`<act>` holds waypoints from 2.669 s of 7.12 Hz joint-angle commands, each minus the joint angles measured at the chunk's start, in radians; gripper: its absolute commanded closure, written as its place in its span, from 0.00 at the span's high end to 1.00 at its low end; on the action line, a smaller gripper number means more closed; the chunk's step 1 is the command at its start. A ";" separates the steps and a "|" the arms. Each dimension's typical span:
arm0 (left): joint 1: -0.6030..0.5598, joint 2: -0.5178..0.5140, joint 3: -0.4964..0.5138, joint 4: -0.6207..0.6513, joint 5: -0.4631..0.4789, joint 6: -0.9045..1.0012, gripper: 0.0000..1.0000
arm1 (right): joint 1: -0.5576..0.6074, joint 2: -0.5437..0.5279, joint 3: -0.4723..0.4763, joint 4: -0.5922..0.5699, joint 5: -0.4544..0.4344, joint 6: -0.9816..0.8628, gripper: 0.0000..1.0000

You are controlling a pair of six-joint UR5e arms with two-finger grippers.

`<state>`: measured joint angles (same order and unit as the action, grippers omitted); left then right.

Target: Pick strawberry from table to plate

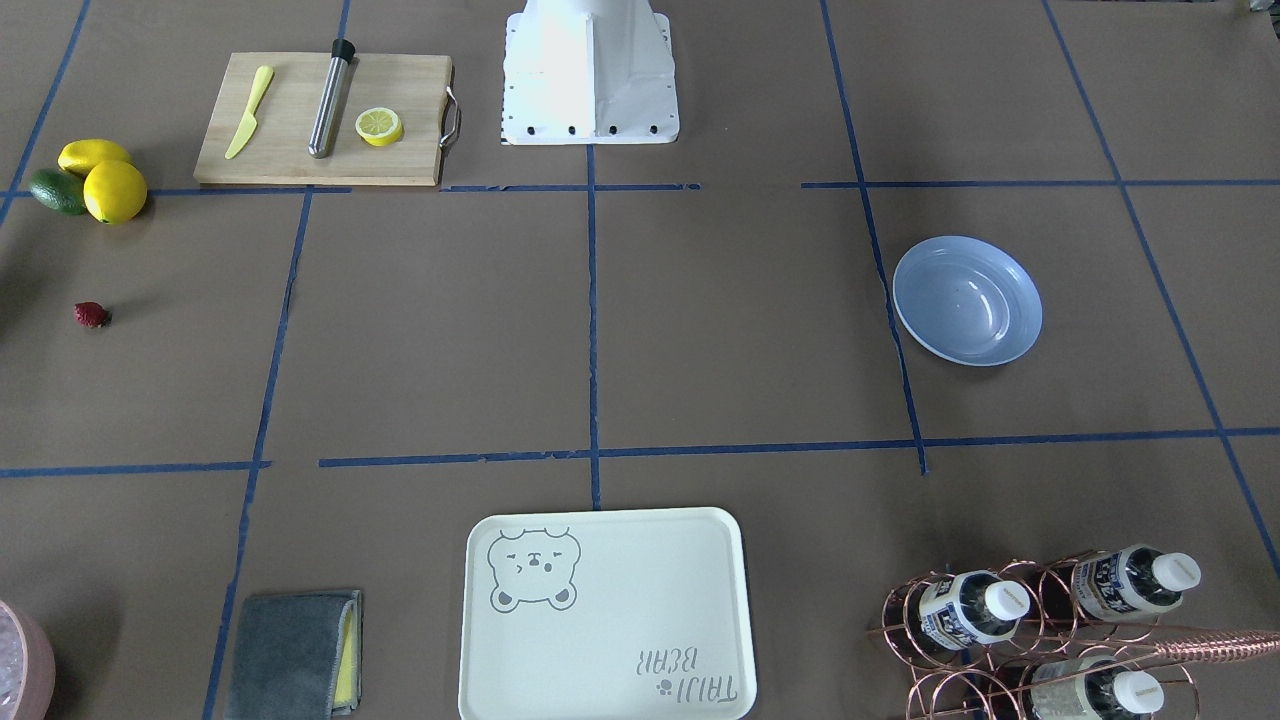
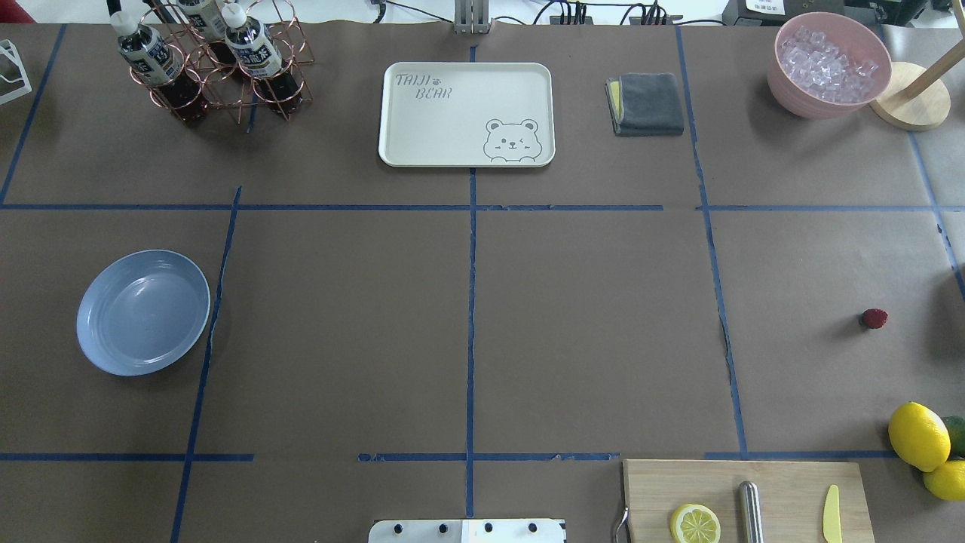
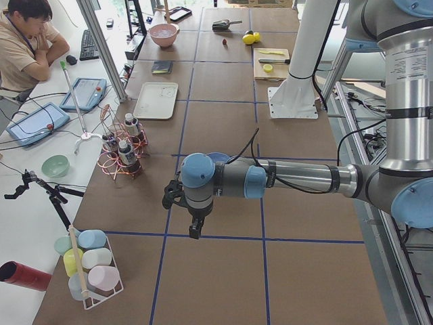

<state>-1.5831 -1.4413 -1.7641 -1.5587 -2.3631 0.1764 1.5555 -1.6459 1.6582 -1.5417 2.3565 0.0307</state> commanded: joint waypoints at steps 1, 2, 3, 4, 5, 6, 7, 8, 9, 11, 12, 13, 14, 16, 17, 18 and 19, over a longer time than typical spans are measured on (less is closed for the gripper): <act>0.003 -0.004 -0.012 0.006 -0.001 0.002 1.00 | 0.000 0.000 0.002 0.000 -0.005 -0.001 1.00; 0.002 -0.001 -0.021 -0.001 -0.001 0.002 1.00 | -0.009 -0.005 0.002 0.015 -0.005 -0.002 1.00; 0.002 0.001 -0.032 -0.004 -0.001 0.002 1.00 | -0.018 -0.005 0.000 0.034 0.006 0.003 1.00; 0.002 -0.002 -0.040 -0.004 0.002 0.002 1.00 | -0.018 -0.005 0.000 0.050 0.007 0.005 1.00; 0.011 -0.011 -0.037 -0.006 0.013 0.002 1.00 | -0.020 -0.005 0.000 0.055 0.007 0.005 1.00; 0.012 -0.022 -0.043 -0.033 0.012 0.002 1.00 | -0.021 -0.003 0.002 0.057 0.007 0.006 1.00; 0.012 -0.024 -0.043 -0.123 0.007 0.003 1.00 | -0.021 0.001 0.032 0.075 0.013 0.011 1.00; 0.014 -0.027 -0.019 -0.308 0.010 -0.008 1.00 | -0.021 0.002 0.088 0.130 0.012 0.020 1.00; 0.012 -0.027 0.038 -0.521 0.012 -0.006 1.00 | -0.021 0.003 0.100 0.182 0.012 0.023 1.00; 0.012 -0.051 0.122 -0.763 0.001 -0.011 1.00 | -0.021 0.008 0.106 0.192 0.010 0.021 1.00; 0.024 -0.053 0.133 -0.785 -0.001 -0.065 1.00 | -0.021 0.008 0.107 0.198 0.012 0.012 1.00; 0.073 -0.050 0.140 -0.835 0.004 -0.074 1.00 | -0.021 -0.030 0.106 0.313 0.010 0.012 1.00; 0.115 -0.016 0.152 -0.887 -0.002 -0.084 1.00 | -0.021 -0.053 0.091 0.428 0.012 0.023 1.00; 0.307 0.004 0.166 -0.970 0.022 -0.406 1.00 | -0.021 -0.054 0.074 0.431 0.026 0.075 1.00; 0.390 0.004 0.205 -1.089 0.092 -0.569 1.00 | -0.021 -0.055 0.072 0.436 0.027 0.086 1.00; 0.456 0.005 0.247 -1.221 0.129 -0.753 0.66 | -0.021 -0.055 0.072 0.427 0.026 0.092 1.00; 0.494 0.007 0.274 -1.288 0.130 -0.872 0.43 | -0.021 -0.057 0.069 0.426 0.029 0.136 1.00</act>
<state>-1.1544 -1.4365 -1.5298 -2.7347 -2.2556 -0.5166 1.5340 -1.7012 1.7302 -1.1132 2.3830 0.1278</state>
